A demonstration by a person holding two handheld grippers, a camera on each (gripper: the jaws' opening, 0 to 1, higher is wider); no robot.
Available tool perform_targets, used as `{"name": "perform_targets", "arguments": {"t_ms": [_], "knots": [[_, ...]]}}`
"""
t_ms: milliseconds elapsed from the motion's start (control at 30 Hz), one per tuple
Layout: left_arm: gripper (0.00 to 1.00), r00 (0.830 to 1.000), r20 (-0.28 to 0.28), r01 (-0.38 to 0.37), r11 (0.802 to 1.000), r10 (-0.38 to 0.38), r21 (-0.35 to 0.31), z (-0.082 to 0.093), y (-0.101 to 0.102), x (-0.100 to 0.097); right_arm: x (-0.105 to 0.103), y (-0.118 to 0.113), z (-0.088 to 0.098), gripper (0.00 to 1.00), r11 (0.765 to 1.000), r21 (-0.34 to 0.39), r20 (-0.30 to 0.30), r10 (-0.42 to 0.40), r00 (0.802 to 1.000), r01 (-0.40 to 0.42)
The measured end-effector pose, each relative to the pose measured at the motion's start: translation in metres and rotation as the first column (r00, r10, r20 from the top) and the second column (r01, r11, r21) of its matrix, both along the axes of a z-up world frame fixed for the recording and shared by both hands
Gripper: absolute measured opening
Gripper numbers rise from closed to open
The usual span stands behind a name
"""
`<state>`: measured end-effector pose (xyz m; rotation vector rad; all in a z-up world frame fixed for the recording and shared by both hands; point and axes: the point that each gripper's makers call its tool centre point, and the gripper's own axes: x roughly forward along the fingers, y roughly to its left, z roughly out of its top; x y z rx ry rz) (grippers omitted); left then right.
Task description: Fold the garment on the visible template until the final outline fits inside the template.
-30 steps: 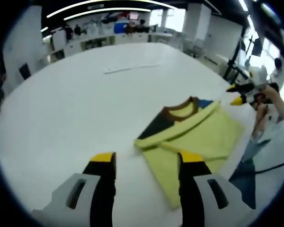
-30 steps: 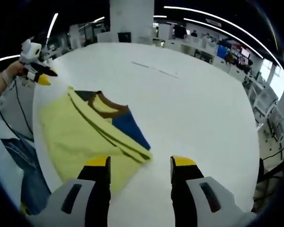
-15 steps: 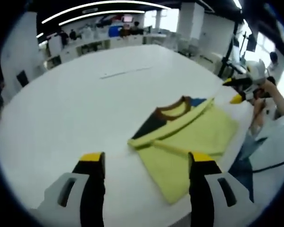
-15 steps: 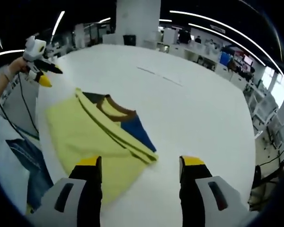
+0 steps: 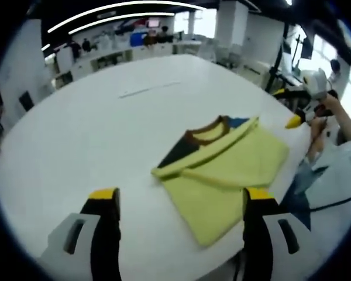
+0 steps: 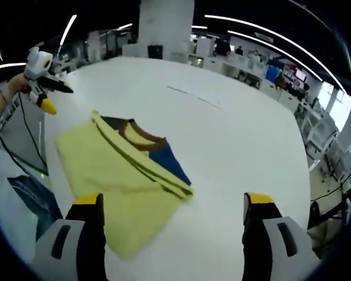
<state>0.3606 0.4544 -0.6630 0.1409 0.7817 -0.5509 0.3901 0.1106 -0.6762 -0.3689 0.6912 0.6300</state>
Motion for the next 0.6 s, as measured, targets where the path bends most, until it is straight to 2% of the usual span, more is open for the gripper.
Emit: {"name": "perform_targets", "arguments": {"t_ms": [167, 300, 533, 600], "knots": [[0.91, 1.0, 0.013, 0.018, 1.0, -0.018, 0.016, 0.003, -0.003, -0.003, -0.004, 0.003, 0.001, 0.99, 1.0, 0.004, -0.006, 0.015, 1.0, -0.015], [0.99, 0.998, 0.007, 0.06, 0.998, -0.061, 0.032, 0.002, -0.009, -0.01, -0.008, 0.005, 0.002, 1.0, 1.0, 0.008, -0.009, 0.02, 1.0, -0.02], [0.99, 0.998, 0.005, 0.067, 0.997, -0.068, 0.029, 0.004, -0.01, -0.015, -0.014, 0.007, 0.003, 1.0, 1.0, 0.012, -0.017, 0.025, 1.0, -0.025], [0.99, 0.998, 0.024, 0.058, 0.998, -0.058, 0.026, 0.007, -0.011, -0.013, -0.017, 0.008, 0.004, 1.0, 0.999, 0.02, -0.022, 0.033, 0.999, -0.032]]}}
